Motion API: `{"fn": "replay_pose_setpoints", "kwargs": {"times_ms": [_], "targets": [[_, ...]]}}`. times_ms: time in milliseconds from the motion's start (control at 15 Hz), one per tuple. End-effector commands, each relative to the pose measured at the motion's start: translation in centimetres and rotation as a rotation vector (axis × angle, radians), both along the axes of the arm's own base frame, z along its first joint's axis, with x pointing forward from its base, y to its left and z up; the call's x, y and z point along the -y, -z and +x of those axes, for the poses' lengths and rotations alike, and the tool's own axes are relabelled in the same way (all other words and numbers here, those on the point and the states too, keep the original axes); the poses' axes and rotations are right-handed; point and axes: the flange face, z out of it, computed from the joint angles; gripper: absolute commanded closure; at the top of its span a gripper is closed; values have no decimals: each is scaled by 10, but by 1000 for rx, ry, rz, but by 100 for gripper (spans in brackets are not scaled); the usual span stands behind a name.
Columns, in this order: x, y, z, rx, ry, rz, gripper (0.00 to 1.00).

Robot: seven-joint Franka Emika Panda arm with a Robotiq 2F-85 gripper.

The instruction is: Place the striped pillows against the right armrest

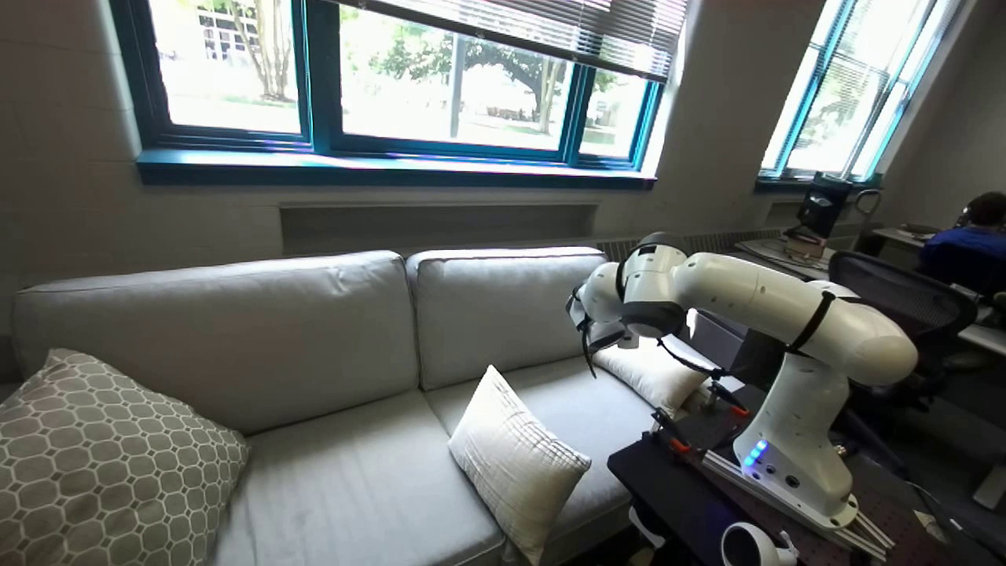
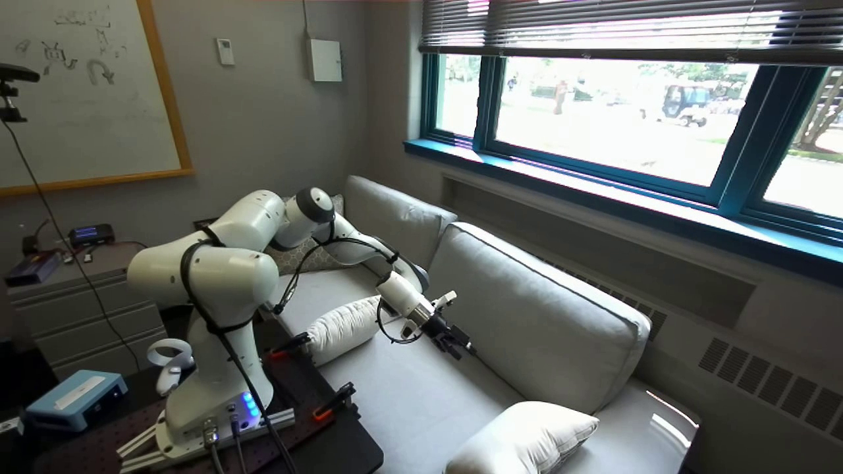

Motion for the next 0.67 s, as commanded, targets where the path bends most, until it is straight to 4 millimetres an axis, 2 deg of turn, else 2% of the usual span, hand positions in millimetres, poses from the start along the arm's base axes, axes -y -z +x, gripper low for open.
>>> {"fn": "replay_pose_setpoints", "kwargs": {"times_ms": [0,67,200,333,467,600], "targets": [[-59,16,2,4,-135,-37,0],[-80,5,2,0,-165,-39,0],[-110,8,-1,-1,-236,-31,0],[-140,1,-4,13,-293,-12,0],[-160,-10,-9,27,-297,38,0],[-167,-20,-13,28,-266,109,0]]}}
